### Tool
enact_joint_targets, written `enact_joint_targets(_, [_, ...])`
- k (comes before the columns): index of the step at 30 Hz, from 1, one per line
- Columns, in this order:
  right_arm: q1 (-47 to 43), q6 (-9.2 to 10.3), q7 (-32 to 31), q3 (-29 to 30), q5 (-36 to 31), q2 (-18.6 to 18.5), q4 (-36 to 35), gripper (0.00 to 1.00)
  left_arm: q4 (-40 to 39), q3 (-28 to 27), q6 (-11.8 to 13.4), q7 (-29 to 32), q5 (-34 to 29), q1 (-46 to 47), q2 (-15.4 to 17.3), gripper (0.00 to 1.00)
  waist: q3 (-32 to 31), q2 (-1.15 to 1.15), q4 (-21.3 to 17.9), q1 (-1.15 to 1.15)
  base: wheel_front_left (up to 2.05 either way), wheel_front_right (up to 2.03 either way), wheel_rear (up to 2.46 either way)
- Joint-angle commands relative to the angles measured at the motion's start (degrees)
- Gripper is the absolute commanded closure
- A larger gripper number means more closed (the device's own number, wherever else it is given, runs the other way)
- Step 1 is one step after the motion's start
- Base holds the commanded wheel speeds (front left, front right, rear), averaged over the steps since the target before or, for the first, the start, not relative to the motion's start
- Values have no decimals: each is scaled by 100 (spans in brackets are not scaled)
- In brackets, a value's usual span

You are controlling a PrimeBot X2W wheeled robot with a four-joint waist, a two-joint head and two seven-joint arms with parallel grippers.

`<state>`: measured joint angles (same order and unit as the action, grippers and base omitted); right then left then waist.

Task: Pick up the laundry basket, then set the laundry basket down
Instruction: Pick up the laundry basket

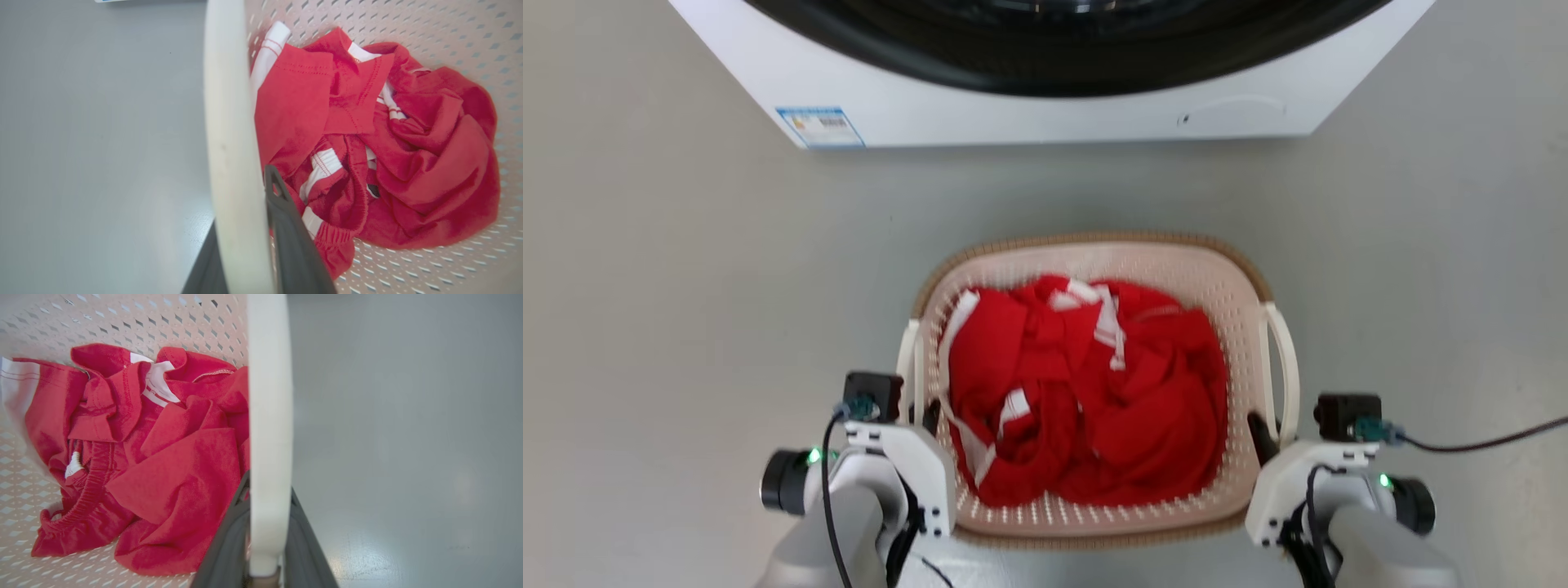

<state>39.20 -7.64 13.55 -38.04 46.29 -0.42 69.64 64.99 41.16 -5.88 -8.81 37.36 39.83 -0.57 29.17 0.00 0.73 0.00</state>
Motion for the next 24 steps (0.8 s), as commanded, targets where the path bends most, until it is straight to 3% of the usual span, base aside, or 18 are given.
enact_joint_targets(1, [-333, 15, 7, -44, 93, -245, 184, 100, 60, 1, -119, 63, 70, -308, 344, 100, -382, 0, -1, 0, 0, 0, 0])
enact_joint_targets(24, [-1423, 15, -537, -167, 451, -245, 423, 100, -20, 753, -159, 678, 655, -1352, 344, 100, -1928, 0, -104, 0, 0, 0, 0])
